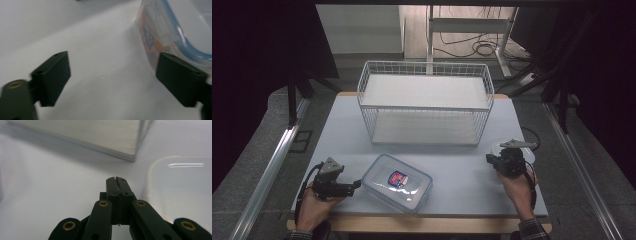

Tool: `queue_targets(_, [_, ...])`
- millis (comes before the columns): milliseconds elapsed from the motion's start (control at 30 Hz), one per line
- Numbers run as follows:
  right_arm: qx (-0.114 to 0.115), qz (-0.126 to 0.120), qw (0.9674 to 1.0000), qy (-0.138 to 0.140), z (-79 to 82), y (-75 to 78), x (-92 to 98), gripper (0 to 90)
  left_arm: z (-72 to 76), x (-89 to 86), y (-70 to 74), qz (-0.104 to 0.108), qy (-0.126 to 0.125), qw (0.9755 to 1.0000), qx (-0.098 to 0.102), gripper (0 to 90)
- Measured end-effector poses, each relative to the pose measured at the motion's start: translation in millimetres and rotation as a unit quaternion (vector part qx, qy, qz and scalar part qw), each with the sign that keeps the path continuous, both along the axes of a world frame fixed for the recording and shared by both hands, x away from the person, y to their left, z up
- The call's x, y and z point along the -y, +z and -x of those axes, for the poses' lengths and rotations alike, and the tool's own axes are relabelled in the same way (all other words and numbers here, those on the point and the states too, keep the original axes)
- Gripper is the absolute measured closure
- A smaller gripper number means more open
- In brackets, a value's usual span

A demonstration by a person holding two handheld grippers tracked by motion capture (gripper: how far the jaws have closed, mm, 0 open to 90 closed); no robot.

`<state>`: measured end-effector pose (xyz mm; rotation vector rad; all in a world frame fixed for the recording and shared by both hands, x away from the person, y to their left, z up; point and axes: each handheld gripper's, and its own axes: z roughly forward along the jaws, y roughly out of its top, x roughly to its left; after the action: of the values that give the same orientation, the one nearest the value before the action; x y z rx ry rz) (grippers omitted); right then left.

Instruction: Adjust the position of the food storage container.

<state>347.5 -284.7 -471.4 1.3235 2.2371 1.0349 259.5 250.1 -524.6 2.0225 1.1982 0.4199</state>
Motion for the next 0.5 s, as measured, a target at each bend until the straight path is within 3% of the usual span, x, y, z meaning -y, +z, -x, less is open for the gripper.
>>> queue_targets(33, [0.0, -0.001, 1.0, 0.006, 2.0, 0.4, -2.1, 89.1, 1.3, 0.7, 1.5, 0.003, -0.009, 0.9999, -0.003, 21.8])
queue_targets(67, [-0.003, -0.005, 0.9997, 0.024, 8.8, 0.7, -9.7, 89.1, 2.9, 1.9, 2.7, 0.002, -0.021, 0.9998, -0.002, 36.1])
queue_targets(133, [-0.004, -0.005, 0.9995, 0.031, 11.3, 0.7, -12.5, 89.1, 3.8, 4.5, 3.1, 0.003, -0.037, 0.9993, -0.011, 41.0])
queue_targets(200, [-0.009, -0.007, 0.9983, 0.058, 22.5, 0.4, -24.9, 89.2, 3.9, 9.0, 2.3, 0.001, -0.05, 0.9986, -0.019, 61.0])
queue_targets(267, [-0.015, -0.015, 0.9973, 0.071, 28.6, -0.6, -31.2, 89.2, 3.9, 13.1, 2.8, 0.007, -0.065, 0.9975, -0.026, 71.2])
queue_targets(367, [-0.025, -0.027, 0.9953, 0.089, 36.6, -2.8, -39.9, 89.2, 4.0, 14.7, 3.7, 0.012, -0.071, 0.997, -0.029, 79.9])
queue_targets(500, [-0.054, -0.052, 0.9879, 0.136, 54.6, -7.3, -63.3, 89.2, 3.8, 15.6, 4.3, 0.021, -0.072, 0.9966, -0.033, 87.2])
